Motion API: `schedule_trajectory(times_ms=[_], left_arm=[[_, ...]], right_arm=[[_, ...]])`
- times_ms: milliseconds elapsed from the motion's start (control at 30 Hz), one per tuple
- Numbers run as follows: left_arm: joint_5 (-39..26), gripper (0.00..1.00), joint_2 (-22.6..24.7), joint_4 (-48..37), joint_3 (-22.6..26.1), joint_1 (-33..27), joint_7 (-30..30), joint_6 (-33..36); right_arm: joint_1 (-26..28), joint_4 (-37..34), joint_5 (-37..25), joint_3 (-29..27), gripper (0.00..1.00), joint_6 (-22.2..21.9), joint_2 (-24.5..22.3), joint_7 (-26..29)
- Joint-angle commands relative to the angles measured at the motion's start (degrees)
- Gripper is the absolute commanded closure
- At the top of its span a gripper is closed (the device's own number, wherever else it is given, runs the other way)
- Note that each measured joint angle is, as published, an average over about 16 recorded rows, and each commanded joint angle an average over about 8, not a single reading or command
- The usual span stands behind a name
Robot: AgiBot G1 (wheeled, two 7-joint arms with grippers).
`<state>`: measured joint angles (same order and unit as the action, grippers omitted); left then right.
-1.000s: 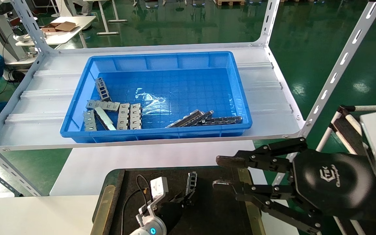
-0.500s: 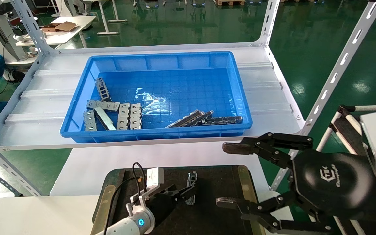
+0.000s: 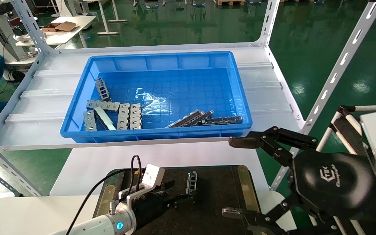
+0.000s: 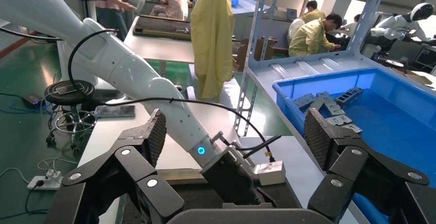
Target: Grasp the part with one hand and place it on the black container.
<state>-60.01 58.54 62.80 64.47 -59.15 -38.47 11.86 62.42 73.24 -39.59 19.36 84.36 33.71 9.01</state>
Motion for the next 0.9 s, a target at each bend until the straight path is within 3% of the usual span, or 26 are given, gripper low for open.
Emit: schedule_trajectory(times_ms=[33, 433, 700, 900], left_arm=[[-0.67, 0.0, -1.47, 1.5, -1.19, 0.2, 2.23, 1.92], [4.75, 0.0, -10.52, 5.07, -11.72, 2.62, 19.75, 17.64], [10.7, 0.0, -13.74, 1.67, -17.49, 4.4, 33.03, 31.26], [13.73, 0.0, -15.21, -0.97, -19.7, 4.93, 37.9, 37.51]], right_arm=[[0.0, 0.0, 0.0, 0.0, 0.0, 0.0, 0.0, 0.0], [0.0, 0.0, 0.01, 0.02, 0.0, -0.01, -0.01, -0.01], [0.01, 0.0, 0.02, 0.03, 0.0, -0.01, -0.01, -0.01], [0.01, 0.0, 0.02, 0.04, 0.0, -0.01, -0.01, -0.02]])
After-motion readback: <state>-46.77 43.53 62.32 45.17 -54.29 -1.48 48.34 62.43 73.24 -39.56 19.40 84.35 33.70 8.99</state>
